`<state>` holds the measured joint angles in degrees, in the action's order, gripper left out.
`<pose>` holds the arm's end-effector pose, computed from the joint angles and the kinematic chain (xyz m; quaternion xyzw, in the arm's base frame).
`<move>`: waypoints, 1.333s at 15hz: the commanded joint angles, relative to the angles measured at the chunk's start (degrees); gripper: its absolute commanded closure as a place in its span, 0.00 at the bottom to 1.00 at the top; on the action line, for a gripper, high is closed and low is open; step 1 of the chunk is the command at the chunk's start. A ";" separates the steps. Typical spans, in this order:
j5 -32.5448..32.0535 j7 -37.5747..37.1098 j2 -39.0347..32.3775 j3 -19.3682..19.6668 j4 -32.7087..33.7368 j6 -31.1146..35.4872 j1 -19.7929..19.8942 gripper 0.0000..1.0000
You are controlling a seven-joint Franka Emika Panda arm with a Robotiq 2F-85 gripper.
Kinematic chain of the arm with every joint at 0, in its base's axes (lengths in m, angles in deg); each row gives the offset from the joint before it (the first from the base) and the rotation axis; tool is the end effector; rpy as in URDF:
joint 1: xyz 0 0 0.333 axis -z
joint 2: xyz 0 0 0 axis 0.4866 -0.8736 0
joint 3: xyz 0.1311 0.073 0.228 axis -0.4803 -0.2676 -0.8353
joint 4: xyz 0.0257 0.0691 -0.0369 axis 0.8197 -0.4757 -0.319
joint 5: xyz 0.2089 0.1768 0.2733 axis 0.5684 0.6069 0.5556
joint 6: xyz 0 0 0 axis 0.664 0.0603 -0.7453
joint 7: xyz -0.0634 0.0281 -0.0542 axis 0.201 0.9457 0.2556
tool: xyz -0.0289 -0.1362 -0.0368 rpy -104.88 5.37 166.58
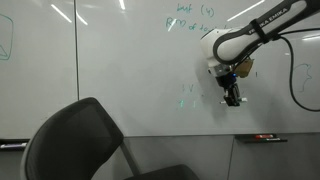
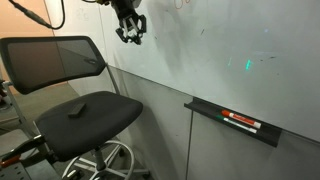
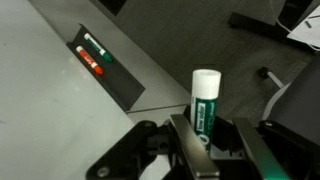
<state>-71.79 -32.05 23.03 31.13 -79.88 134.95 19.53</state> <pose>0.5597 0.0725 0.3476 0.9370 0.2160 -0.0996 0.2560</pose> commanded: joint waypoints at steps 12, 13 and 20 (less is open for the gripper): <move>22.75 -4.73 10.51 -3.19 -22.26 13.62 0.17 0.93; 24.18 -4.06 10.26 -3.67 -22.83 14.12 -0.02 0.93; 33.14 2.97 4.45 -7.04 -22.19 15.01 -1.49 0.93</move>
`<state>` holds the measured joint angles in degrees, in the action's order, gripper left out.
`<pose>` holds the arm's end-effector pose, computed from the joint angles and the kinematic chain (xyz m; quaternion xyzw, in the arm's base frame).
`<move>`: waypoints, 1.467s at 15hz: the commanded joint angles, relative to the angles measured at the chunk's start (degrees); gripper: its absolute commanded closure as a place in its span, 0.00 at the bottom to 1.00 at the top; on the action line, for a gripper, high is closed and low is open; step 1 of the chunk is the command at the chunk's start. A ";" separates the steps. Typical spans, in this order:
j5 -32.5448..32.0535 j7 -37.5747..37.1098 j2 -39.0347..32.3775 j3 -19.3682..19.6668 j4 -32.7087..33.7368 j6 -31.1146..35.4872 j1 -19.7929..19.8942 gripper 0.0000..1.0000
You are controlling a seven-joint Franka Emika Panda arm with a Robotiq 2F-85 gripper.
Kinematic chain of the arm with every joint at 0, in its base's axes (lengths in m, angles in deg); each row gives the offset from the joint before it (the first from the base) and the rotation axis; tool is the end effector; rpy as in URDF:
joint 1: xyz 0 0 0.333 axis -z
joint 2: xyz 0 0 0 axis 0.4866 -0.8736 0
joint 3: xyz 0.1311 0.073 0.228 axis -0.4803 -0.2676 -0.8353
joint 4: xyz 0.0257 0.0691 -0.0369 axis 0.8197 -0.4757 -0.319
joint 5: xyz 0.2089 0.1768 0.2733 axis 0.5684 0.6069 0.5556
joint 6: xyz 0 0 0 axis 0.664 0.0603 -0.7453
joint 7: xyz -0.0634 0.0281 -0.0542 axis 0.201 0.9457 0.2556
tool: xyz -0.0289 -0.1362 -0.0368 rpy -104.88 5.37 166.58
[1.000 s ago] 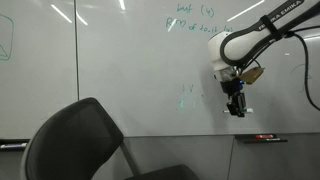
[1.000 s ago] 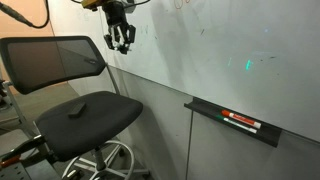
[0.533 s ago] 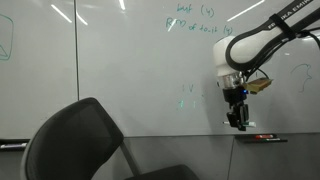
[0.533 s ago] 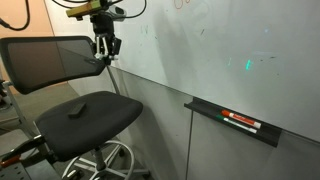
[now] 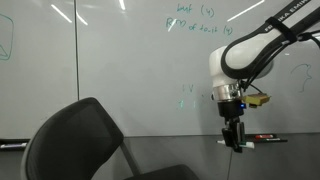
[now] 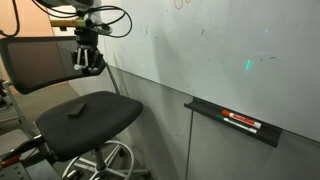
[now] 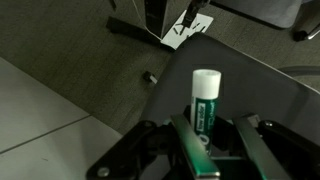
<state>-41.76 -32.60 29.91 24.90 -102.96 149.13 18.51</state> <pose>0.4435 0.1716 0.2441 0.9691 0.1973 -0.1459 0.0247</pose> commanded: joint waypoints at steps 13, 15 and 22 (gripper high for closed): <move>-3.41 6.16 -26.86 -1.05 17.37 3.26 -3.05 0.94; -5.12 6.29 -30.18 -0.61 19.30 4.65 -3.25 0.93; -14.21 4.82 -35.72 1.49 23.07 15.26 -5.99 0.94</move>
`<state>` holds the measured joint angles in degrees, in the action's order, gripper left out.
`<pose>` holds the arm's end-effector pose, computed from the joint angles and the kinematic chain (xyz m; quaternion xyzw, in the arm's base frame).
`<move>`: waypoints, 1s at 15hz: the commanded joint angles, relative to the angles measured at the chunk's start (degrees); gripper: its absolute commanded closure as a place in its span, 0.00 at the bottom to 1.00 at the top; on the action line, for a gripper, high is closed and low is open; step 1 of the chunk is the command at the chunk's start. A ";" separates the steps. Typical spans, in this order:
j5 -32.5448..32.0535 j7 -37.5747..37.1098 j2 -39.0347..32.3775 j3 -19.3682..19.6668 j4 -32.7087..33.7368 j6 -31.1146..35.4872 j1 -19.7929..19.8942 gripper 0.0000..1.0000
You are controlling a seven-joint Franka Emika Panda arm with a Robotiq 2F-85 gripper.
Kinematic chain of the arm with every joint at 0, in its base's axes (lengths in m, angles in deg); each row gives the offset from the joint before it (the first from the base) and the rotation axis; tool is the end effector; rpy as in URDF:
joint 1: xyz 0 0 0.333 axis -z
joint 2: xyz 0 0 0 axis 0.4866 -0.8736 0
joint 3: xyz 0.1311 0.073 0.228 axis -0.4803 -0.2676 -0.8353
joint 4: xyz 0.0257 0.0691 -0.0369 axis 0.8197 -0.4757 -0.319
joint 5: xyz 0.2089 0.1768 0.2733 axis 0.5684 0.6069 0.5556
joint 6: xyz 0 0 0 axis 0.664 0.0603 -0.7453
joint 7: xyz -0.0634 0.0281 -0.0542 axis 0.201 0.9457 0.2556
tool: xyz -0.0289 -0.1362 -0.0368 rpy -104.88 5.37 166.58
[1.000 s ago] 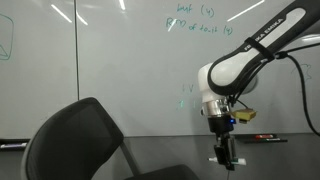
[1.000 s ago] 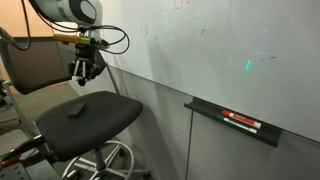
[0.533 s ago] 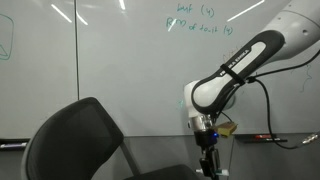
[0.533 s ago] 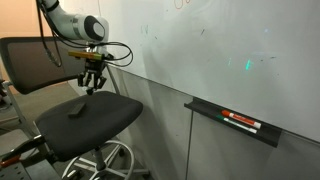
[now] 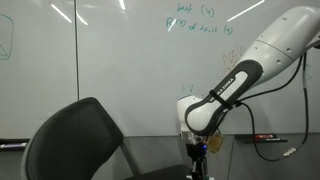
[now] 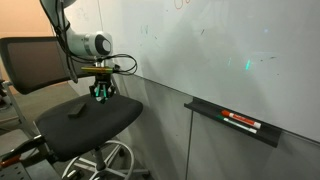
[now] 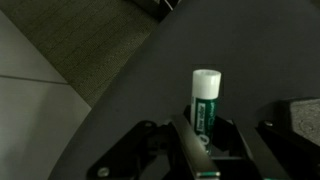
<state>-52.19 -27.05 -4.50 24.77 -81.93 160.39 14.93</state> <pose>0.5031 0.2292 0.0730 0.9316 0.3274 -0.1546 0.0326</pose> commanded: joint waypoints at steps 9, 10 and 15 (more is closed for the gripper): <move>-13.56 -4.46 -4.23 5.77 0.04 14.33 -7.30 0.94; -14.00 -4.71 -4.50 6.00 0.01 14.75 -7.62 0.94; -15.73 -6.24 -4.97 6.29 0.47 14.61 -9.91 0.94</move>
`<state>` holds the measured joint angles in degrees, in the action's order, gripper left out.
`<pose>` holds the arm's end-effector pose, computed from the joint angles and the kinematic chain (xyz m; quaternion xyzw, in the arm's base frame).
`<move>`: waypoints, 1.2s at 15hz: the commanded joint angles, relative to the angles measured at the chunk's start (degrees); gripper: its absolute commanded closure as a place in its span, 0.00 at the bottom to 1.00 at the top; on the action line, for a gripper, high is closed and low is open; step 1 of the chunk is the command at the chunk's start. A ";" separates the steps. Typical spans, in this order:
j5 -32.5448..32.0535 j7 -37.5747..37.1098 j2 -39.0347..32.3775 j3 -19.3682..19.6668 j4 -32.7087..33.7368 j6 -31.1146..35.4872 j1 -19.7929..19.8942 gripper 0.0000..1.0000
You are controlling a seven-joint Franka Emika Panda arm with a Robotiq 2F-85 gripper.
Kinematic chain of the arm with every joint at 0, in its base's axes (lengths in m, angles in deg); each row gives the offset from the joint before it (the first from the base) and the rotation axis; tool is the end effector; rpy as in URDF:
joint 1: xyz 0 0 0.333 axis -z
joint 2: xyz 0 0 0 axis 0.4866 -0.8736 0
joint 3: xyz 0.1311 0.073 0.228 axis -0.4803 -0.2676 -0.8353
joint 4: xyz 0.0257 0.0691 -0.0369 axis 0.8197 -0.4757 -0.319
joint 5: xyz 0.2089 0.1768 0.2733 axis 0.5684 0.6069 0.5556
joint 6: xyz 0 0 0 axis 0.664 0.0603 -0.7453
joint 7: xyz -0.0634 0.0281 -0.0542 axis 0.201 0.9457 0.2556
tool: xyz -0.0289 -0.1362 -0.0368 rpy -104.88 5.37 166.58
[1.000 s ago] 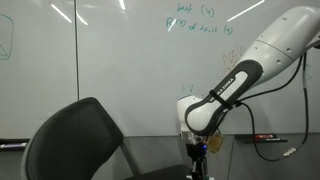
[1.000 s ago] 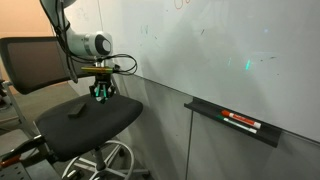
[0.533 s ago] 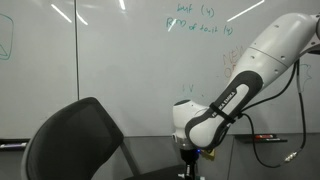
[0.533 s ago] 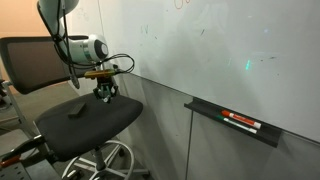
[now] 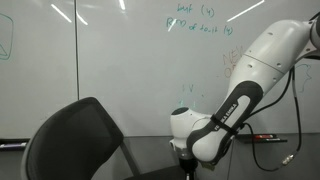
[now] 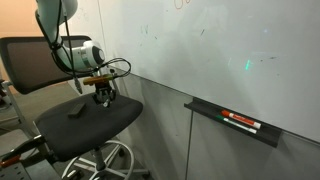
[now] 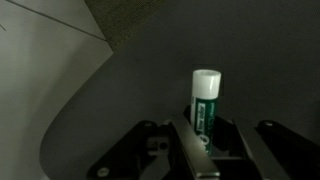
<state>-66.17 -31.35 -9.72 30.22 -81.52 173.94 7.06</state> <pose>0.5069 0.2552 0.0325 0.9009 0.4158 -0.0618 0.1080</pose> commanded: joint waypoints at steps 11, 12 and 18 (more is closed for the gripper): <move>-1.38 -3.27 0.30 0.30 0.75 1.52 -4.00 0.94; -1.41 -3.33 0.26 0.31 0.73 1.54 -4.05 0.94; 0.88 -1.70 0.00 -1.82 -0.04 0.86 -2.81 0.95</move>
<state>-66.70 -33.63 -9.80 29.69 -81.28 174.86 3.54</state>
